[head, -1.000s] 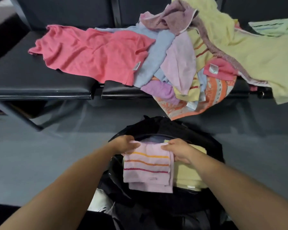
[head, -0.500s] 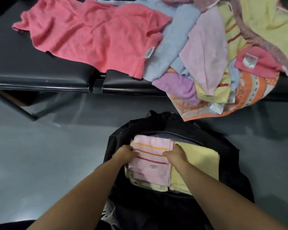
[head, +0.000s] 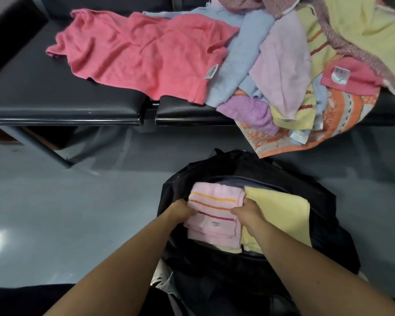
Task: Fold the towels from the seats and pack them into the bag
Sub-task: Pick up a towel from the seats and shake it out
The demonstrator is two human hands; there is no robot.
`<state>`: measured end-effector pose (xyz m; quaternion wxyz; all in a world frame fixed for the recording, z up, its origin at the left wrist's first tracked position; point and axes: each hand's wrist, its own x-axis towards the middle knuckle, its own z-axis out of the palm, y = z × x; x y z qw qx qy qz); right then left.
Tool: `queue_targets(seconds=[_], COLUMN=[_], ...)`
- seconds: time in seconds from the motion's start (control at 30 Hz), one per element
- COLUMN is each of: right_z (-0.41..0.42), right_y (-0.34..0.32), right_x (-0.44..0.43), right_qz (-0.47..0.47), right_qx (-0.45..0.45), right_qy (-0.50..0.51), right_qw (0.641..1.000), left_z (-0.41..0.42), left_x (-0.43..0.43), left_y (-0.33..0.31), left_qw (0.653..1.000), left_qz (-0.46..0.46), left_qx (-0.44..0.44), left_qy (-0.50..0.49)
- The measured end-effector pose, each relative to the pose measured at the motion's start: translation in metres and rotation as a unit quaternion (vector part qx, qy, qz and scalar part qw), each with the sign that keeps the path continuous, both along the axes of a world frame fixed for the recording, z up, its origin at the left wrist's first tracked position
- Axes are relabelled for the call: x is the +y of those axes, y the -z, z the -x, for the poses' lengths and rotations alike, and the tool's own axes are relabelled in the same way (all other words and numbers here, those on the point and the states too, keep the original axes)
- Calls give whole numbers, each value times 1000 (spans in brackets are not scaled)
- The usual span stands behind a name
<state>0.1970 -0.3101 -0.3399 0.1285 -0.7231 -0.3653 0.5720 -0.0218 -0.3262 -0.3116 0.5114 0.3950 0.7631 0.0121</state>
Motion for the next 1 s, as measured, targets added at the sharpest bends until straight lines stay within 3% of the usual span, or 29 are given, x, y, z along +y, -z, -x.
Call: queue_targets(seconds=[0.2, 0.3, 0.43, 0.6, 0.7, 0.77, 0.83, 0.9, 1.0], right_z=[-6, -18, -31, -60, -88, -109, -130, -151, -178], right_y=[-56, -106, -206, -315, -353, -365, -365, -357, -330], right_x=[24, 50, 79, 90, 99, 108, 122, 136, 155], right_qz=[-49, -88, -92, -132, -223, -313, -373, -360, -308], right_qx=[-121, -86, 31, 46, 30, -51, -195, -308, -384], right_qy=[-107, -111, -85, -177, -156, -130, -140, -136, -91], right_qw=[986, 986, 992, 974, 962, 939, 896, 870, 866], left_z=[-20, -29, -50, -80, -102, -114, -124, -132, -147], left_x=[13, 38, 74, 106, 120, 129, 138, 145, 149], left_y=[-43, -94, -187, -286, -316, -318, -309, -295, -271], left_qw=[984, 983, 972, 937, 905, 891, 879, 869, 876], left_qz=[-19, -66, -176, -311, -388, -401, -400, -405, -379], left_qx=[95, 73, 47, 41, 67, 105, 145, 156, 130], left_qy=[151, 152, 145, 156, 162, 187, 218, 235, 267])
